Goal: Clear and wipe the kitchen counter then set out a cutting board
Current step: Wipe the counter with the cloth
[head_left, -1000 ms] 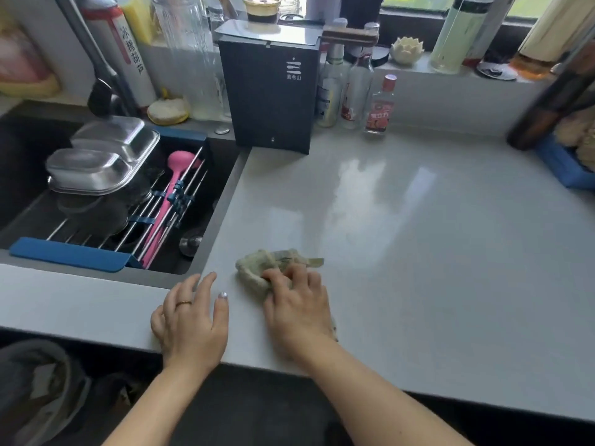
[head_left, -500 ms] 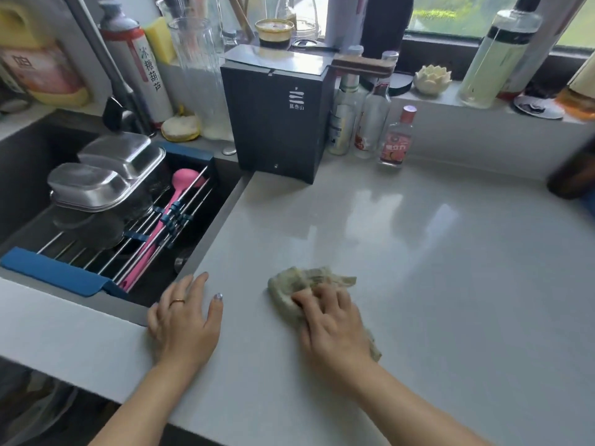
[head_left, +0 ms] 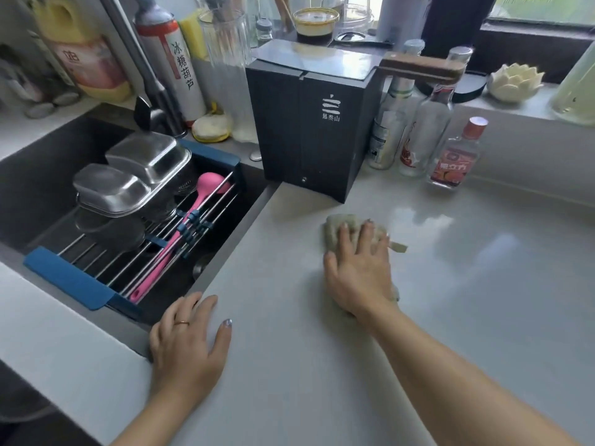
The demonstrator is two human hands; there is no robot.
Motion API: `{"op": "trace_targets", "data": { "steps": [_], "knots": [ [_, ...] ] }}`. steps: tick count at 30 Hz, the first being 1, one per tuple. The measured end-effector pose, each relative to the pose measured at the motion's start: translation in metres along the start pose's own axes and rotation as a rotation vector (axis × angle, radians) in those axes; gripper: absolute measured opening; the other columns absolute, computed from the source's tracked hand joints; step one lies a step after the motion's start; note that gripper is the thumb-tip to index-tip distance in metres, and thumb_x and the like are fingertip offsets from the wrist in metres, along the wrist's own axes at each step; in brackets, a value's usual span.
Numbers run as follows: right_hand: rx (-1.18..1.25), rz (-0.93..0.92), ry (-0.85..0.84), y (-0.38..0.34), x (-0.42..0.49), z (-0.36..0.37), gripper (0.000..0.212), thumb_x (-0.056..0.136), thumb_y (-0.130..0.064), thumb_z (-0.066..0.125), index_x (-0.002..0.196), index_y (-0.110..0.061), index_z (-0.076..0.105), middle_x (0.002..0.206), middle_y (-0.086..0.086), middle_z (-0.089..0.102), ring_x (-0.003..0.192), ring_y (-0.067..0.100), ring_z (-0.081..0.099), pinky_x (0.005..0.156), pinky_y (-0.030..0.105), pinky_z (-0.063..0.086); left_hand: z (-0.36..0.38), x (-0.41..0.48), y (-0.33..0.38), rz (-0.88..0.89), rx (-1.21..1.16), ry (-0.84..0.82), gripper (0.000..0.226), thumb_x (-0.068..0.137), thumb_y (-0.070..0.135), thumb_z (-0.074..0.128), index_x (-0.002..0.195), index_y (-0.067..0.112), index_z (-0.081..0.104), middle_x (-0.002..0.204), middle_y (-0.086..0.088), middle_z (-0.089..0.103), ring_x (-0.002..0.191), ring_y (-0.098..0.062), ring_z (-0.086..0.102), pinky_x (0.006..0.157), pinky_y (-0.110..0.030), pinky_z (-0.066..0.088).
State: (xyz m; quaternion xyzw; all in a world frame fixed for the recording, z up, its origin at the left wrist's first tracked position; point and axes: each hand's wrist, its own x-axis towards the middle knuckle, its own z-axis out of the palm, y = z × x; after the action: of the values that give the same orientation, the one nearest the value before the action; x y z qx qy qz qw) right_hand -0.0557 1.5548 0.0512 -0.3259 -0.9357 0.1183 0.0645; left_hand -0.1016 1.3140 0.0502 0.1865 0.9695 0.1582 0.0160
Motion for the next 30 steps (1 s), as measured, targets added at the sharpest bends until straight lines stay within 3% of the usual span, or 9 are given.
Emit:
{"op": "trace_targets", "data": {
  "steps": [3, 5, 9, 12, 14, 16, 18, 23, 30],
  "knots": [
    [0.138, -0.174, -0.182, -0.049, -0.039, 0.006, 0.061, 0.087, -0.039, 0.016, 0.146, -0.023, 0.017, 0.157, 0.016, -0.002, 0.143, 0.033, -0.009, 0.118, 0.046, -0.004, -0.003, 0.0, 0.001, -0.008, -0.038, 0.0, 0.071, 0.07, 0.055, 0.022, 0.117, 0.015, 0.059, 0.132, -0.009, 0.053, 0.126, -0.032, 0.039, 0.102, -0.049, 0.025],
    [0.195, -0.212, -0.217, -0.047, -0.046, 0.006, 0.055, 0.088, -0.041, 0.029, 0.142, -0.034, 0.026, 0.158, 0.008, 0.003, 0.14, 0.036, 0.003, 0.115, 0.045, 0.011, -0.004, 0.0, 0.001, -0.007, -0.078, -0.008, 0.073, 0.07, 0.054, 0.019, 0.118, 0.016, 0.059, 0.134, -0.008, 0.052, 0.128, -0.031, 0.037, 0.103, -0.048, 0.024],
    [0.053, -0.238, 0.0, -0.043, -0.042, 0.0, 0.038, 0.076, -0.039, 0.064, 0.113, -0.03, 0.066, 0.128, 0.016, 0.058, 0.092, 0.044, 0.057, 0.079, 0.045, 0.052, -0.001, -0.003, -0.004, 0.001, -0.178, -0.019, 0.064, 0.077, 0.05, 0.022, 0.12, 0.019, 0.057, 0.138, -0.004, 0.049, 0.133, -0.025, 0.032, 0.107, -0.045, 0.02],
    [0.02, -0.219, 0.058, -0.059, -0.004, 0.012, 0.037, 0.087, -0.036, 0.05, 0.122, -0.027, 0.059, 0.136, 0.018, 0.049, 0.102, 0.044, 0.046, 0.094, 0.044, 0.039, -0.007, -0.002, -0.008, -0.044, -0.538, 0.045, 0.042, 0.079, 0.033, 0.037, 0.111, 0.022, 0.062, 0.124, 0.005, 0.054, 0.127, -0.024, 0.042, 0.105, -0.042, 0.03],
    [0.021, -0.218, 0.087, -0.07, 0.034, 0.022, 0.042, 0.092, -0.036, 0.039, 0.132, -0.027, 0.048, 0.146, 0.016, 0.035, 0.117, 0.031, 0.025, 0.097, 0.038, 0.018, -0.016, 0.0, -0.01, -0.115, -0.825, 0.027, 0.031, 0.079, 0.031, 0.038, 0.101, 0.035, 0.059, 0.116, 0.016, 0.055, 0.12, -0.016, 0.048, 0.1, -0.033, 0.035],
    [0.034, -0.183, 0.069, -0.086, 0.062, 0.026, 0.044, 0.093, -0.037, 0.035, 0.135, -0.029, 0.044, 0.149, 0.014, 0.03, 0.12, 0.025, 0.016, 0.098, 0.038, 0.016, -0.026, 0.004, -0.016, -0.164, -0.969, -0.046, 0.026, 0.078, 0.034, 0.038, 0.096, 0.042, 0.055, 0.113, 0.021, 0.054, 0.116, -0.007, 0.049, 0.093, -0.021, 0.037],
    [0.022, -0.111, 0.016, -0.103, 0.071, 0.033, 0.045, 0.092, -0.038, 0.033, 0.136, -0.032, 0.041, 0.151, 0.011, 0.026, 0.12, 0.035, 0.024, 0.102, 0.042, 0.023, -0.036, 0.012, -0.03, -0.131, -0.929, -0.097, 0.026, 0.077, 0.037, 0.04, 0.099, 0.042, 0.054, 0.112, 0.021, 0.055, 0.115, -0.006, 0.049, 0.092, -0.015, 0.039],
    [0.022, -0.144, 0.089, -0.144, -0.007, 0.036, 0.042, 0.085, -0.029, 0.045, 0.125, -0.025, 0.057, 0.144, 0.017, 0.04, 0.113, 0.045, 0.041, 0.1, 0.041, 0.03, -0.059, 0.044, -0.09, 0.024, -0.562, -0.146, 0.043, 0.082, 0.031, 0.043, 0.123, 0.022, 0.052, 0.122, -0.001, 0.058, 0.111, -0.022, 0.052, 0.1, -0.053, 0.038],
    [0.087, -0.175, 0.018, -0.228, -0.161, 0.048, 0.046, 0.07, -0.03, 0.047, 0.11, -0.023, 0.07, 0.126, 0.017, 0.061, 0.099, 0.043, 0.062, 0.085, 0.046, 0.054, -0.06, 0.062, -0.147, 0.18, -0.406, -0.078, 0.047, 0.081, 0.03, 0.038, 0.116, 0.005, 0.059, 0.117, -0.013, 0.063, 0.111, -0.031, 0.056, 0.097, -0.046, 0.04]
  ]
}}
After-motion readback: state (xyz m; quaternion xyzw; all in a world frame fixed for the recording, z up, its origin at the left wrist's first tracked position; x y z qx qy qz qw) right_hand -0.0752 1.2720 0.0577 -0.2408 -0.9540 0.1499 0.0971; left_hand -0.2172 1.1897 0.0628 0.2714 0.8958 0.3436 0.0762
